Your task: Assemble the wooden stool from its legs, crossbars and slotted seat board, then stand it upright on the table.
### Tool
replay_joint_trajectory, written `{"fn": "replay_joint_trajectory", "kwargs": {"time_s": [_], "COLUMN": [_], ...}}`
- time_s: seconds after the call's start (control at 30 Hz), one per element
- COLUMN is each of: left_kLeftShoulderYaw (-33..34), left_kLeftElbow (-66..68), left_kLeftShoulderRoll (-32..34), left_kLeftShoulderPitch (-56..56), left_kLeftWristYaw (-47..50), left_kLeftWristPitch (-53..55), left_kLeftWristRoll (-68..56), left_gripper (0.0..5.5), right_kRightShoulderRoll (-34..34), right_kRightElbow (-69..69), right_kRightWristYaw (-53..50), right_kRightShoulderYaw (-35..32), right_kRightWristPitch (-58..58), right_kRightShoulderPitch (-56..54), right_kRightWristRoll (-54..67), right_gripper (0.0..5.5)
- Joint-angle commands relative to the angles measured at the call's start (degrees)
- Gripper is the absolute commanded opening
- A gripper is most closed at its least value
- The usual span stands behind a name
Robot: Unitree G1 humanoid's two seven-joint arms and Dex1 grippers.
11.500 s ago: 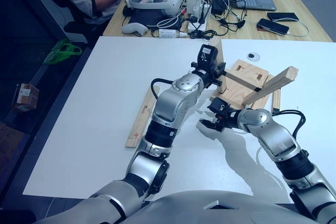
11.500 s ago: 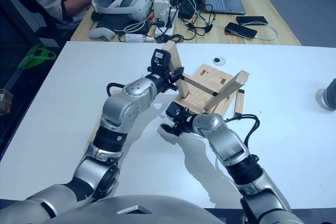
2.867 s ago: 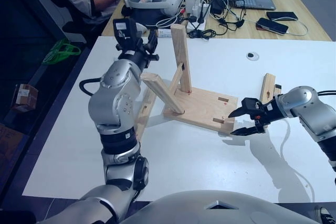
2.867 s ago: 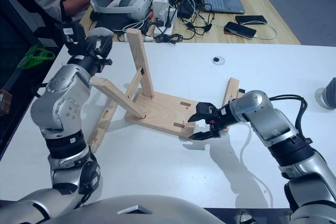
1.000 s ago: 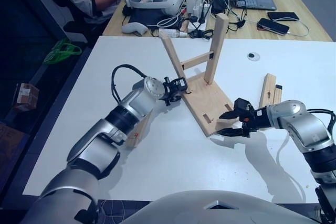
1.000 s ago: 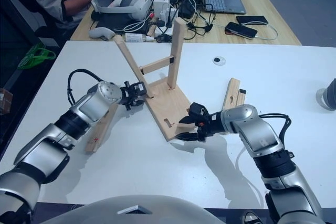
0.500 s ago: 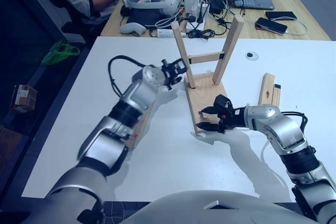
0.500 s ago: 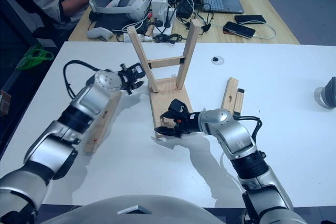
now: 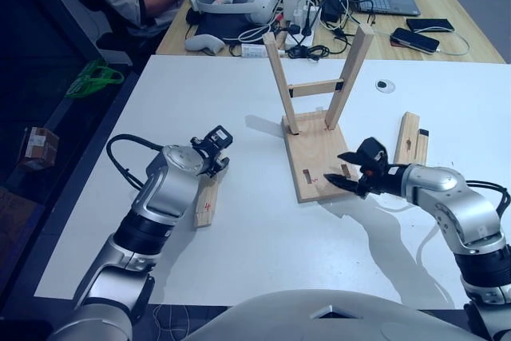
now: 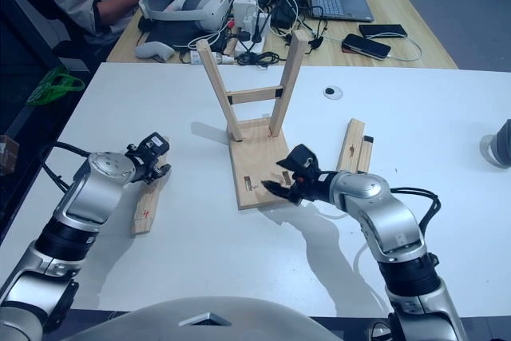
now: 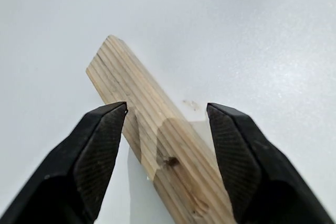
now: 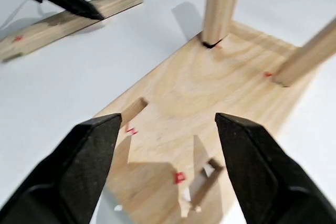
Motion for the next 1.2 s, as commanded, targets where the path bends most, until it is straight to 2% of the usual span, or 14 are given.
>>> {"fn": "replay_joint_trajectory", "kwargs": {"time_s": [0.03,0.13,0.33,0.47,0.7,0.97,1.17,1.2], "left_kLeftShoulderYaw": [2.9,4.2,4.1,5.9,7.8,7.1,14.3,15.8], "left_kLeftElbow": [-6.5,-9.1,-9.6,-7.3,1.6,5.6,1.8,1.3], "left_kLeftShoulderRoll": [1.3,1.1,-1.2,-5.8,-17.7,-19.6,-24.2,-25.3], "left_kLeftShoulderPitch": [5.7,8.9,10.9,11.3,4.1,-2.9,-9.5,-10.6], "left_kLeftWristYaw": [0.5,1.3,4.4,6.7,12.3,14.8,19.9,20.7], "left_kLeftWristPitch": [4.5,6.5,7.8,8.0,5.4,1.7,-4.1,-4.9], "left_kLeftWristRoll": [-1.9,-3.3,-5.3,-7.7,-10.0,-10.0,-11.9,-12.7], "left_gripper": [2.83,2.83,2.83,2.83,2.83,2.83,2.83,2.86], "right_kRightShoulderRoll": [6.5,7.4,7.0,5.8,4.4,3.5,3.7,3.9], "right_kRightElbow": [-0.2,3.1,7.9,9.8,14.8,17.3,21.7,23.0], "right_kRightWristYaw": [-14.5,-23.2,-31.8,-29.7,-25.9,-22.3,-22.8,-22.9], "right_kRightShoulderYaw": [-15.8,-23.3,-26.0,-27.6,-25.5,-21.5,-21.4,-21.5], "right_kRightWristPitch": [2.0,1.5,7.8,12.3,13.8,14.1,13.7,13.5], "right_kRightShoulderPitch": [-0.1,-1.0,-0.2,2.8,1.2,0.3,-2.1,-2.9], "right_kRightWristRoll": [0.3,-2.0,-6.2,-4.9,-3.9,-3.7,-4.0,-3.9], "right_gripper": [3.36,3.36,3.36,3.36,3.36,3.36,3.36,3.17]}}
